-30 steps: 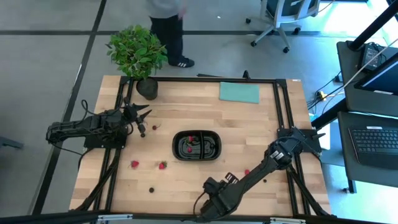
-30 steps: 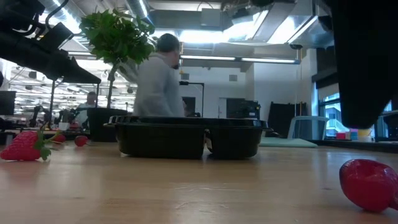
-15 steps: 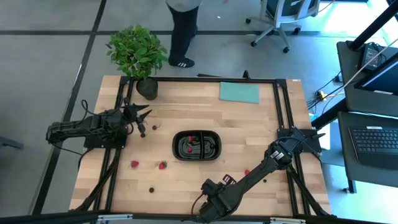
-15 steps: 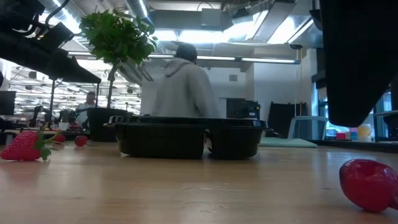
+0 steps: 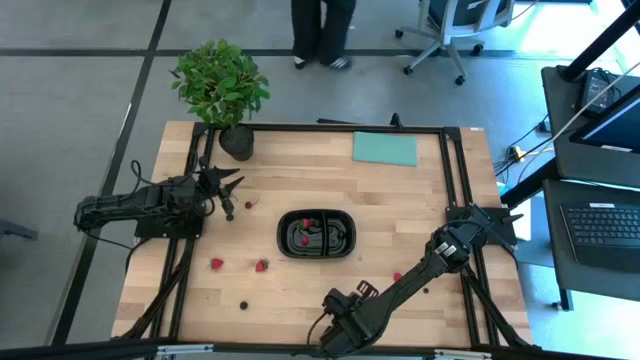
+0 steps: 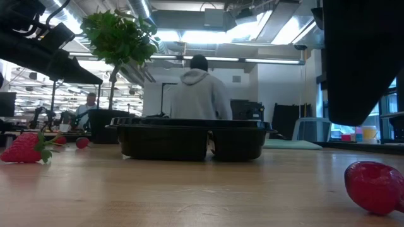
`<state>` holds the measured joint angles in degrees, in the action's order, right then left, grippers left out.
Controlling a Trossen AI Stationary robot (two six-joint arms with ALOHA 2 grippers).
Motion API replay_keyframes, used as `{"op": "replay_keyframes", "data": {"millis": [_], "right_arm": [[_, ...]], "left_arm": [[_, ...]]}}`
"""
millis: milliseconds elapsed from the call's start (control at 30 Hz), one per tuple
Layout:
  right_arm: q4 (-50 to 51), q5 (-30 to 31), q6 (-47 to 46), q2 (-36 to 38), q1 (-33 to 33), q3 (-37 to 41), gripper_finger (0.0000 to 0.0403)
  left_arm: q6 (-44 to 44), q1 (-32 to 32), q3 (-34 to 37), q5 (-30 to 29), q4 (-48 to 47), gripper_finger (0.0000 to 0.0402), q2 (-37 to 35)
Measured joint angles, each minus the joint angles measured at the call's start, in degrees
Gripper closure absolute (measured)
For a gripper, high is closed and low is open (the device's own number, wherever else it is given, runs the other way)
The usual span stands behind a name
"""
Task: Pick and placing Produce into tupperware
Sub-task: Put the bottom red cherry into the right section of the black bin
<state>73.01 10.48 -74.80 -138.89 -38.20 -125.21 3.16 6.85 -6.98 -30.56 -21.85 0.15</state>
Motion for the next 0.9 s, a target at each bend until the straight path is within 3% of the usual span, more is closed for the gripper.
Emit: {"op": "replay_keyframes", "data": {"millis": [233,400,600,900], "right_arm": [[0.0,0.0,0.1,0.0,-0.1,0.0,0.0179],[0.7,0.0,0.1,-2.3,-0.1,-0.1,0.0165],[0.4,-1.6,0.1,-3.4,-0.1,-0.1,0.0171],[0.6,-1.6,0.3,-4.0,0.1,-0.1,0.0231]], "left_arm": [[0.0,0.0,0.0,0.0,0.0,0.0282,0.0],[0.0,0.0,0.0,0.0,0.0,0.0282,0.0],[0.0,0.0,0.0,0.0,0.0,0.0282,0.0],[0.0,0.0,0.0,0.0,0.0,0.0282,0.0]]}}
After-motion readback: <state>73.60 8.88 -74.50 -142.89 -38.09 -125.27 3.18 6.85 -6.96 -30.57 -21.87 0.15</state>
